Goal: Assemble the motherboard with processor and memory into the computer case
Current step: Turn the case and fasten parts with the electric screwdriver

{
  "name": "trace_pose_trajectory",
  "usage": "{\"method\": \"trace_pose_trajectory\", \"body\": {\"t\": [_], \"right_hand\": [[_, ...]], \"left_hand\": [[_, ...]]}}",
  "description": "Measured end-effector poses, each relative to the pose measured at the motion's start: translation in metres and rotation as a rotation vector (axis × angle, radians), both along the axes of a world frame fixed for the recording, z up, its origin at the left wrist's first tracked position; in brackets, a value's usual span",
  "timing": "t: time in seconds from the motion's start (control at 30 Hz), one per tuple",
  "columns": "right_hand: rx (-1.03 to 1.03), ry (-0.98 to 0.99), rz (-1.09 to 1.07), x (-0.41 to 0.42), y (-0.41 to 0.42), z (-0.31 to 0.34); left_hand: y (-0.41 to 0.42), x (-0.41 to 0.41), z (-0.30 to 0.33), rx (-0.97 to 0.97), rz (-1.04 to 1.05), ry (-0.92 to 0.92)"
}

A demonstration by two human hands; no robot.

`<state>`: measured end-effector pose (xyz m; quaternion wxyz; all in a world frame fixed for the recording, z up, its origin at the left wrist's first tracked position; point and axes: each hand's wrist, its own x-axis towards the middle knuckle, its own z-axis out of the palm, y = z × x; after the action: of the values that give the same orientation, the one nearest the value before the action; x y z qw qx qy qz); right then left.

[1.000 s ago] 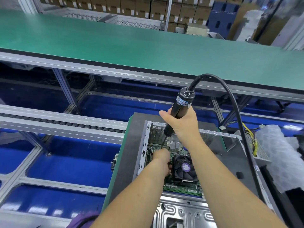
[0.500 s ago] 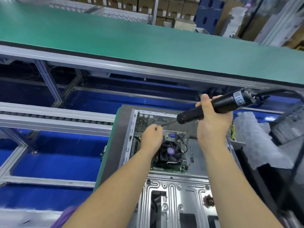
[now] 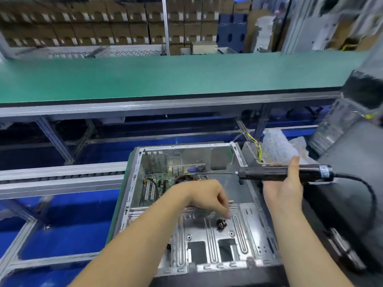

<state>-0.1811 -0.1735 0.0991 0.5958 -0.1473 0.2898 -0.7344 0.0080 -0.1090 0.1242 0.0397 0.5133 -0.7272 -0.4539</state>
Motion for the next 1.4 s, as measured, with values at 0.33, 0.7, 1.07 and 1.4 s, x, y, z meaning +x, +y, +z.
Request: {"method": "trace_pose_trajectory", "body": {"t": [0.33, 0.7, 1.07, 1.4], "right_hand": [[0.018, -0.054, 0.12, 0.001, 0.016, -0.012], [-0.014, -0.158, 0.15, 0.0, 0.012, -0.028], [-0.031, -0.129, 0.119, 0.003, 0.009, -0.034], [-0.006, -0.123, 0.12, 0.004, 0.008, -0.032]], "left_hand": [[0.003, -0.01, 0.0, 0.057, 0.033, -0.164], [-0.005, -0.014, -0.001, 0.1, -0.013, -0.225], [-0.007, -0.013, 0.001, 0.09, -0.104, -0.176], [-0.006, -0.001, -0.01, -0.006, 0.038, -0.03]]}}
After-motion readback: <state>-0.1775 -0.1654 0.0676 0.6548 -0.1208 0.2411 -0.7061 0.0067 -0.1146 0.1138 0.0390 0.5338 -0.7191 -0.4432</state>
